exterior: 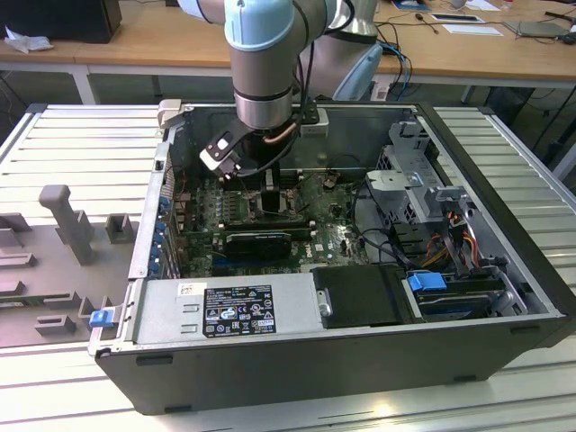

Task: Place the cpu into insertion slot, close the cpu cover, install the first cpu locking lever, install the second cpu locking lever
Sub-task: 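Place the cpu into insertion slot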

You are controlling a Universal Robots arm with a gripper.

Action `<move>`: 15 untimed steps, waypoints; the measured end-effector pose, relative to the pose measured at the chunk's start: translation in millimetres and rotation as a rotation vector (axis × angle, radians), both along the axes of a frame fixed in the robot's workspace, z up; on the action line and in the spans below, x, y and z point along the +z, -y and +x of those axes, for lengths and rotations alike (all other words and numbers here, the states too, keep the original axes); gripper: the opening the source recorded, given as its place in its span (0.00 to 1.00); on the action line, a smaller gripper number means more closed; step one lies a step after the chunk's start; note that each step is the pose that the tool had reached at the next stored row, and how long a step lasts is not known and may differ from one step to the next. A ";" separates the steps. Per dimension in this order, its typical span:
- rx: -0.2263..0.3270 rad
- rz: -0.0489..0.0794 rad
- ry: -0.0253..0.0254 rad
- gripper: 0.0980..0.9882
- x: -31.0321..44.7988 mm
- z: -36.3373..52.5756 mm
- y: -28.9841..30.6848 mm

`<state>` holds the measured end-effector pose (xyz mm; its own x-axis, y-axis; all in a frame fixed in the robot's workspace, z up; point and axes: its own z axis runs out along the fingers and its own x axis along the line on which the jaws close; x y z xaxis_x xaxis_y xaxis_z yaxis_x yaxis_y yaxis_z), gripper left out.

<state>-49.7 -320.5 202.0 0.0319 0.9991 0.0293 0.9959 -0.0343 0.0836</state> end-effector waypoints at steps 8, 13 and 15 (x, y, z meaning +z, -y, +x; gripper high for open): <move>0.000 0.000 -0.0002 0.34 10.0 0.1 0.0; 0.000 0.000 -0.0008 0.01 15.7 0.2 0.0; 0.000 0.000 -0.0008 0.01 18.6 0.2 0.0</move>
<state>-49.5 -320.5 220.6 0.0320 0.9991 0.0289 0.9960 -0.0343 0.0829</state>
